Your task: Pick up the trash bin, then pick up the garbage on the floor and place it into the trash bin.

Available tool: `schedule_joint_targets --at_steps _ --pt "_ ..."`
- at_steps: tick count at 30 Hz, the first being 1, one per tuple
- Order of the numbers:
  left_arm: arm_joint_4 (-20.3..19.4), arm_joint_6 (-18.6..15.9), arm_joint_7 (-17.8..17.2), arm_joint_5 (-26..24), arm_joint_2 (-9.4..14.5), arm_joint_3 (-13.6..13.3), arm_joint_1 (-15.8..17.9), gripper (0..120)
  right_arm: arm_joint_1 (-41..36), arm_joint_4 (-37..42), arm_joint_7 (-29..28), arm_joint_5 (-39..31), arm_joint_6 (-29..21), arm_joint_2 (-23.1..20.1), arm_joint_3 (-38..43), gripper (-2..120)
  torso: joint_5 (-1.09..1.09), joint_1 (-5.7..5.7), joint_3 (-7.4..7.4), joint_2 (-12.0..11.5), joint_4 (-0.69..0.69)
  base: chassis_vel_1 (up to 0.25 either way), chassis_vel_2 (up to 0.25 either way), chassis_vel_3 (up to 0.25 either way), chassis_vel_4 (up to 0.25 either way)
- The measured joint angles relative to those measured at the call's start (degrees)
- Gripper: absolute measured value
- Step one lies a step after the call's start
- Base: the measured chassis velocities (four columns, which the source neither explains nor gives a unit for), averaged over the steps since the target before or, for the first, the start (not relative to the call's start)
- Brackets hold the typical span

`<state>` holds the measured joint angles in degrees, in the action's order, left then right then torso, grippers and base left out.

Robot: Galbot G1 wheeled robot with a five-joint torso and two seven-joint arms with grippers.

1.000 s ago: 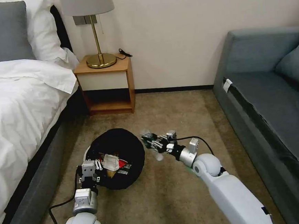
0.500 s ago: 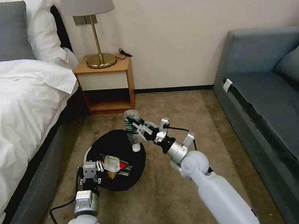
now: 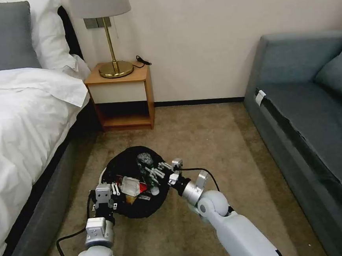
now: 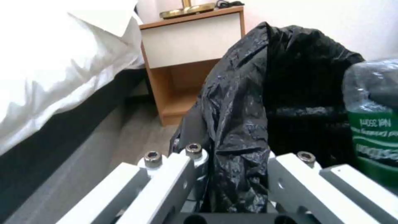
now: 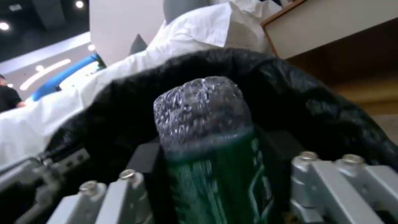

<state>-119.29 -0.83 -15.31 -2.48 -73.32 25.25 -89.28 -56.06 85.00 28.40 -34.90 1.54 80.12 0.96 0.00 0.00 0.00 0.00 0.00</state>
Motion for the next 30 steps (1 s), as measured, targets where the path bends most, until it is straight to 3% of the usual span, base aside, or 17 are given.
schedule_joint_targets --at_steps 12,25,30 --pt "-0.31 -0.27 -0.25 0.91 -0.83 -0.82 -0.38 5 -1.74 1.65 -0.48 2.91 0.51 -1.28 0.55 98 0.00 0.00 0.00 0.00 0.00 0.000 0.000 0.000 0.000" --pt "-0.12 0.36 -1.62 0.07 -1.24 -0.43 -0.08 5 -2.35 7.55 -4.11 3.12 0.55 -1.68 6.05 100 0.01 0.00 0.01 0.00 0.00 0.000 0.000 0.000 0.000" --pt "-0.98 -1.36 -2.93 -2.51 -1.39 -0.49 0.39 5 -2.20 7.28 -7.04 4.38 -0.22 -3.59 10.25 100 0.00 0.00 0.01 0.00 0.00 0.000 0.000 0.000 0.000"
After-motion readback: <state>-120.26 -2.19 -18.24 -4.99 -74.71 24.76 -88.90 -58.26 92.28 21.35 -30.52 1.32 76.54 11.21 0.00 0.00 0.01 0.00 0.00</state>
